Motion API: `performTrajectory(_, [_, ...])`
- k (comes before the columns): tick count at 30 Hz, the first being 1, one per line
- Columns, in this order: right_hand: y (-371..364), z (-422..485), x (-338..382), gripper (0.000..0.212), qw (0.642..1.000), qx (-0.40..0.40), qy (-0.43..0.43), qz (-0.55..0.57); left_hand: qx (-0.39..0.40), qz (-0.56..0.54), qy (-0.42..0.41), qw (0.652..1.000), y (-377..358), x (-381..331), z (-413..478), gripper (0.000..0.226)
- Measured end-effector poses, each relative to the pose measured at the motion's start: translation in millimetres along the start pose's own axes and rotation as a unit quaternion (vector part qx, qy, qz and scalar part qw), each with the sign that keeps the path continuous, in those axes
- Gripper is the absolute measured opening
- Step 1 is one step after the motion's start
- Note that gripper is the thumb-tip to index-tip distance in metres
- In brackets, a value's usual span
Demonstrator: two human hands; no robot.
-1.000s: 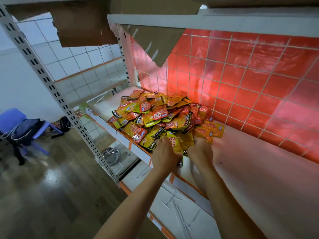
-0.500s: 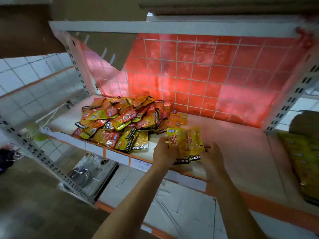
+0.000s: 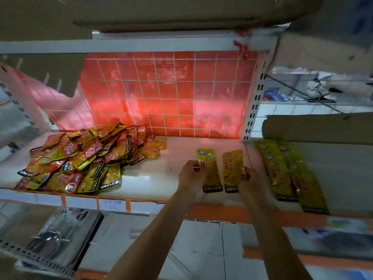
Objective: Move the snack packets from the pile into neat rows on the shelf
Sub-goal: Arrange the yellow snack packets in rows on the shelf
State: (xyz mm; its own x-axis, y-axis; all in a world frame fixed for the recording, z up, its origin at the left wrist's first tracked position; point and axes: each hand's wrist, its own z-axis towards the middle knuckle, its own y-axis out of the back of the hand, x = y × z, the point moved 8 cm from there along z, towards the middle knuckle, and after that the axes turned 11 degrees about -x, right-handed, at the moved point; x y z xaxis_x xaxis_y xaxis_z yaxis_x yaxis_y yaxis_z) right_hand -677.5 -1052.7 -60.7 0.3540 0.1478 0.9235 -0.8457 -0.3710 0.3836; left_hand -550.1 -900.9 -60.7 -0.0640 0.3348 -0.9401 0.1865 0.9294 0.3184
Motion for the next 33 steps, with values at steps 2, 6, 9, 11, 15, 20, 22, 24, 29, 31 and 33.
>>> performTrajectory(2, [26.4,15.8,-8.3,0.010,1.000,-0.018,-0.001,-0.008,0.015,-0.004,0.005,1.000,-28.3,-4.7,-9.6,0.010])
performTrajectory(6, [72.4,45.5,-24.2,0.014,0.998,-0.052,-0.004,-0.021,0.045,0.010,0.008,0.999,-76.7,-12.6,-25.2,0.007])
performTrajectory(9, [98.8,64.1,-33.8,0.015,0.997,-0.068,-0.015,-0.030,0.060,0.021,-0.006,0.998,-106.2,-18.8,-29.7,0.007])
performTrajectory(11, [114.6,74.4,-39.1,0.015,0.996,-0.088,-0.016,-0.030,0.067,0.037,-0.015,0.997,-122.2,-22.6,-34.7,0.006])
performTrajectory(15, [138.0,91.3,-59.4,0.022,0.990,-0.129,-0.052,0.023,0.078,0.051,-0.031,0.995,-149.4,-27.2,-46.1,0.009])
performTrajectory(20, [167.5,109.1,-74.8,0.020,0.983,-0.164,-0.072,0.036,0.097,0.054,-0.035,0.993,-175.9,-26.1,-57.8,0.009])
performTrajectory(22, [173.1,114.5,-80.2,0.020,0.982,-0.170,-0.076,0.041,0.107,0.058,-0.031,0.992,-184.5,-24.3,-62.8,0.017])
performTrajectory(24, [175.9,118.4,-83.8,0.019,0.982,-0.170,-0.075,0.044,0.111,0.085,-0.049,0.989,-189.2,-26.8,-67.6,0.022])
performTrajectory(29, [176.9,123.4,-85.7,0.019,0.983,-0.161,-0.065,0.057,0.118,0.148,-0.087,0.978,-190.0,-29.5,-72.7,0.027])
performTrajectory(31, [175.9,124.7,-85.2,0.019,0.984,-0.157,-0.061,0.061,0.127,0.174,-0.098,0.972,-190.4,-28.1,-74.5,0.028])
performTrajectory(33, [174.6,125.8,-85.0,0.019,0.985,-0.152,-0.057,0.061,0.122,0.186,-0.104,0.970,-188.9,-27.8,-75.4,0.029])
